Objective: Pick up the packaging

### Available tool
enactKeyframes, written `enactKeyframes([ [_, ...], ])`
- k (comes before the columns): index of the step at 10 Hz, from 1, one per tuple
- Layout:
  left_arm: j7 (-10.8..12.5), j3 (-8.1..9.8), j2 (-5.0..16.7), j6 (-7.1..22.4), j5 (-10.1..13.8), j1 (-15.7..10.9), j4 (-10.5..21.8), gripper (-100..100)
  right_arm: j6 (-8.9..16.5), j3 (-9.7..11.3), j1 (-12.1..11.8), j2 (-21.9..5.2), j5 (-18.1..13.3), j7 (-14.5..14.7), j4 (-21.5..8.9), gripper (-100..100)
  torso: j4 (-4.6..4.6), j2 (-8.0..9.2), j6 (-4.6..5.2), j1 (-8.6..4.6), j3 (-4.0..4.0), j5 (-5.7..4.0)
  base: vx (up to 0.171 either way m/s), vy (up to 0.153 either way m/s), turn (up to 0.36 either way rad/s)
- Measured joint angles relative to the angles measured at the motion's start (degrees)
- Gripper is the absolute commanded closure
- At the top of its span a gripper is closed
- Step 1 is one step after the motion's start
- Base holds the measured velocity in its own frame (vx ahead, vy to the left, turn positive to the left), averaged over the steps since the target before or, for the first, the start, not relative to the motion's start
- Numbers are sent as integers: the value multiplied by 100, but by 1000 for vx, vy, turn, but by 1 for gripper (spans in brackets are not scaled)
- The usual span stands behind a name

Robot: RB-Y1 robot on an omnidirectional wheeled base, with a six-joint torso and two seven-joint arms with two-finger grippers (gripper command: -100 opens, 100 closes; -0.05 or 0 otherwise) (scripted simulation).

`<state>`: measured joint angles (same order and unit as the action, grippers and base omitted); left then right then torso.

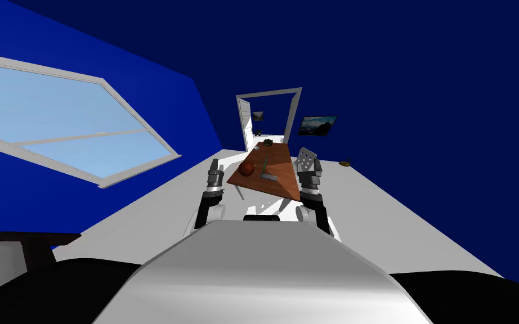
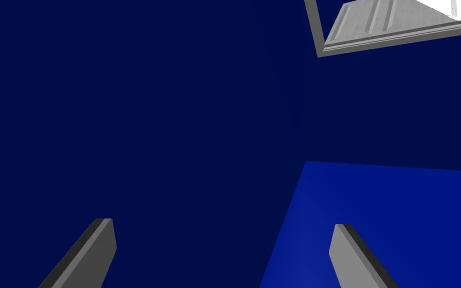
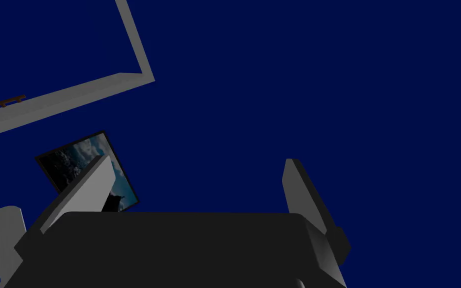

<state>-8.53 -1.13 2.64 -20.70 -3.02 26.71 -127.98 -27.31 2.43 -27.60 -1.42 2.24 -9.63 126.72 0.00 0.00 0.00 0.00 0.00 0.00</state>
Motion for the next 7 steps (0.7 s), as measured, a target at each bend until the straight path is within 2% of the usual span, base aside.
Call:
enactKeyframes([
  [4,0,-1,0,0,0,-2,0,0,-33,-127,160,-605,197,120,17,-100,11,49,-1,9,28,2,-130,24,105],
  [7,0,-1,0,0,0,-2,0,0,-18,-196,213,-1068,338,281,-51,-100,11,47,-2,12,27,3,-123,39,212],
])
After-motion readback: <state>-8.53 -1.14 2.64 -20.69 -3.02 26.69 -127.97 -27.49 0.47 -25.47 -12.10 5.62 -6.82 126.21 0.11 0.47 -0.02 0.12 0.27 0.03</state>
